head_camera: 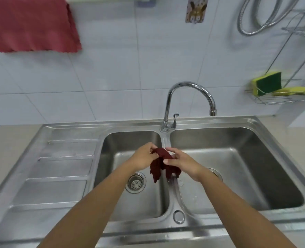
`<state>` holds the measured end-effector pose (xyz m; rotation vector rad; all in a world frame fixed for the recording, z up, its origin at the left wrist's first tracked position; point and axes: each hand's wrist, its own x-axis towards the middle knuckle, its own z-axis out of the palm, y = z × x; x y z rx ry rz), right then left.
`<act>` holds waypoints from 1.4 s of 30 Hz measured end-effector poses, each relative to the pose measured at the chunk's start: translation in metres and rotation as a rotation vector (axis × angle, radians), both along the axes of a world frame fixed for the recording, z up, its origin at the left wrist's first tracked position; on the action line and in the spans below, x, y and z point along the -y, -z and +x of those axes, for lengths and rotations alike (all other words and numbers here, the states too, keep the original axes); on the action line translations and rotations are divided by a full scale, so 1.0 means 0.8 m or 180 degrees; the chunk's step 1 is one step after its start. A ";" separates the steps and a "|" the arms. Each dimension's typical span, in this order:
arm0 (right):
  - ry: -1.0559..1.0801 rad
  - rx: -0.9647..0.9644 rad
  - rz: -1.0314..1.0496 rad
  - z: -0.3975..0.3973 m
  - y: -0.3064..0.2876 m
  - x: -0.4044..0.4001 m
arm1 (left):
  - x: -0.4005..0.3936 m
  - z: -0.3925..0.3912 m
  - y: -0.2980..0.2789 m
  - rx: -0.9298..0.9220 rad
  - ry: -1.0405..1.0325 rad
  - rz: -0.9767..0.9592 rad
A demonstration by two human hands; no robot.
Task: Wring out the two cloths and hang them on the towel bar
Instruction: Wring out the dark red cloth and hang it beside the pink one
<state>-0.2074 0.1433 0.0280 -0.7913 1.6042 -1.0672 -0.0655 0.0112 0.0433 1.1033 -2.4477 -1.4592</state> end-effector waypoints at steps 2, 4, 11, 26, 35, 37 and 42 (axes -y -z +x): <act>-0.0349 -0.0117 -0.0019 0.020 -0.010 -0.001 | -0.005 0.013 -0.021 -0.0245 -0.0123 0.0146; -0.0505 -0.0247 -0.0112 0.043 -0.017 0.003 | -0.009 0.024 -0.040 -0.0447 -0.0244 0.0253; 0.0053 -0.0277 -0.0492 0.109 -0.035 0.038 | -0.012 0.078 -0.076 -0.1276 -0.1212 0.1138; -0.0965 0.0271 0.0592 0.168 -0.024 0.035 | -0.011 0.185 -0.031 -0.1410 -0.1716 0.2198; -0.1247 0.1531 0.1469 0.145 -0.043 0.033 | -0.027 0.195 0.010 -0.0263 0.0171 -0.1577; -0.1511 0.1528 0.1541 0.143 -0.048 0.036 | -0.030 0.191 0.025 -0.0046 0.0569 -0.2565; -0.2133 0.1590 0.1871 0.144 -0.048 0.041 | -0.023 0.174 0.034 -0.0707 0.0845 -0.3215</act>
